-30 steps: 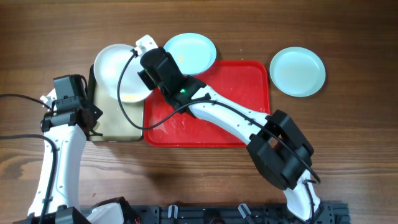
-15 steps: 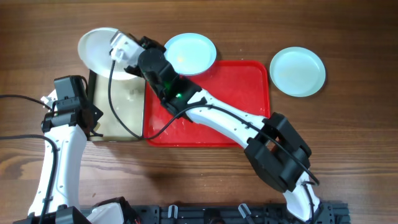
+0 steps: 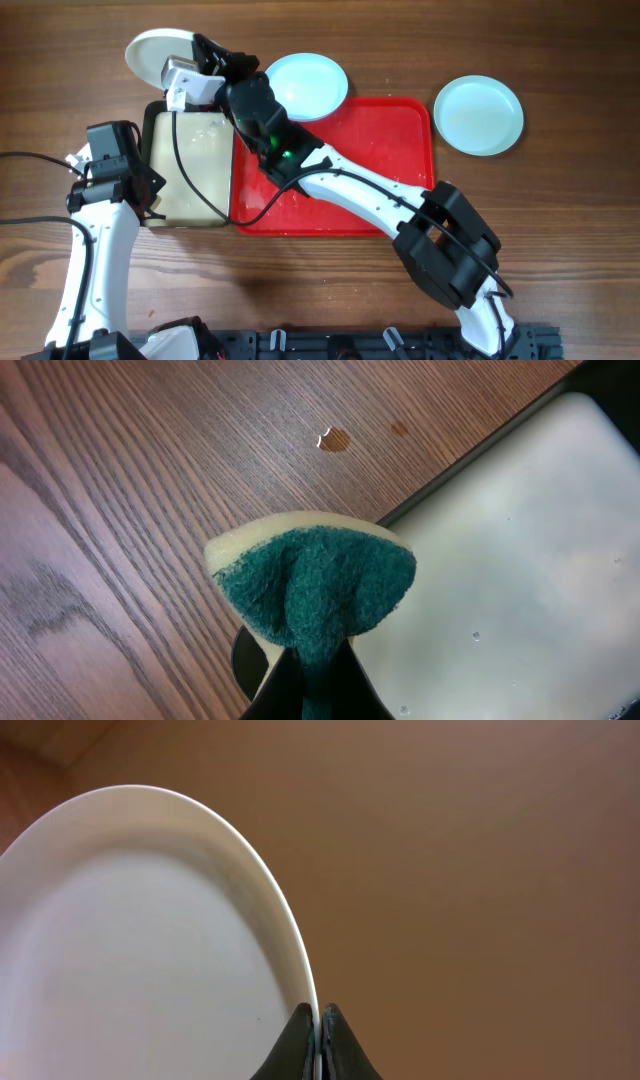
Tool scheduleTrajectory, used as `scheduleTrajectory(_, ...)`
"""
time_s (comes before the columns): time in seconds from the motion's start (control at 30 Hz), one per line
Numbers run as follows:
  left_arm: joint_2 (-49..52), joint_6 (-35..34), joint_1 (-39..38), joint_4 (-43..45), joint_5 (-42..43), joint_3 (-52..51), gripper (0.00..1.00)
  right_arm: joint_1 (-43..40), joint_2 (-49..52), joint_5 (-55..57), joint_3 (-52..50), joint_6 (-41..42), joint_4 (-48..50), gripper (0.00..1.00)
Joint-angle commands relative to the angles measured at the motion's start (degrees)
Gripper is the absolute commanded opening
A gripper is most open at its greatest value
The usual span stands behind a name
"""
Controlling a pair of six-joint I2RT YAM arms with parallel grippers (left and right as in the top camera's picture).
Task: Clean dirty plates on tray and stack at the side
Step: 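Hold the white plate tilted over the white tray with the right gripper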
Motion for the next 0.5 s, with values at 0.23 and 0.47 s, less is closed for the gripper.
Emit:
scheduleTrajectory(0.23,-0.6,0.3,0.5,0.2,0.1,-0.3,0.04,0.1,0.7,-0.5,0.9,-4.5,2.9,0.04)
scheduleTrajectory(0.47,-0.6,0.3,0.5,0.2,0.1,-0.3,0.04,0.1,0.7,-0.5,0.9,-6.1,2.9,0.04)
